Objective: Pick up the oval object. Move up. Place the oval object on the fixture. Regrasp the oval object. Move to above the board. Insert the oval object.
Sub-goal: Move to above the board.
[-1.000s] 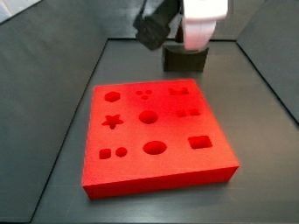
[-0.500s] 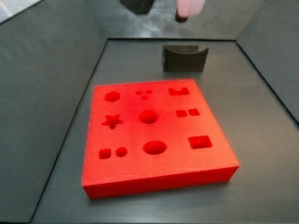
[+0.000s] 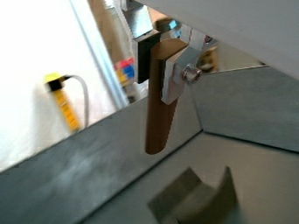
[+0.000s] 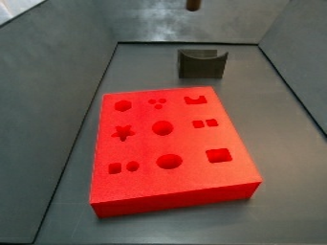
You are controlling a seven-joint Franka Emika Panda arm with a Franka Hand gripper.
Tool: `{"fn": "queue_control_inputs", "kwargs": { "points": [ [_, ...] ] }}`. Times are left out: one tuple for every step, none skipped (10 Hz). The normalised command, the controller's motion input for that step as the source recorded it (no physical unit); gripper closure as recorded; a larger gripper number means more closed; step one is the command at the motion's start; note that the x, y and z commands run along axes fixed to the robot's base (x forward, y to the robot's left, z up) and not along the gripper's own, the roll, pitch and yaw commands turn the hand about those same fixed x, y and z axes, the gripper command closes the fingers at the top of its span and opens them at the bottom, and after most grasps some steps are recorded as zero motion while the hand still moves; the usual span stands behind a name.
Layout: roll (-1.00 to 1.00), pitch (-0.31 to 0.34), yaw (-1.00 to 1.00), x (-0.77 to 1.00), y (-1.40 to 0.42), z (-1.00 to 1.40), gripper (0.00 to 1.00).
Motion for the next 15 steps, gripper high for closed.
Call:
{"fn": "queue_control_inputs", "kwargs": {
  "points": [
    [-0.47,0.115,1.00,-0.35,-1.00,0.44,1.00],
    [-0.47,0.085,1.00,-0.32,-1.00,0.42,1.00],
    [-0.45,0.062,1.00,-0.31,-1.00,0.42,1.00],
    [-0.44,0.030,1.00,-0.28,-1.00,0.43,1.00],
    [-0.43,0.016,1.00,-0.23,-0.87,0.36,1.00],
    [-0.42,-0.012,1.00,-0.10,-0.49,0.20,1.00],
    [-0.41,-0.030,1.00,-0.03,-0.30,0.12,1.00],
    [-0.39,-0.057,1.00,0.01,-0.16,0.07,1.00],
    [-0.39,-0.071,1.00,0.02,-0.12,0.06,1.00],
    [-0.37,-0.105,1.00,0.03,-0.06,0.03,1.00],
    [-0.36,-0.128,1.00,0.02,-0.04,0.01,1.00],
    [-0.35,-0.157,1.00,-0.01,-0.01,0.01,1.00],
    [-0.34,-0.176,1.00,-0.01,0.00,0.02,1.00],
    [-0.33,-0.231,1.00,-0.04,0.02,0.00,1.00],
    [-0.32,-0.259,1.00,-0.05,0.02,0.00,1.00]
  ]
}}
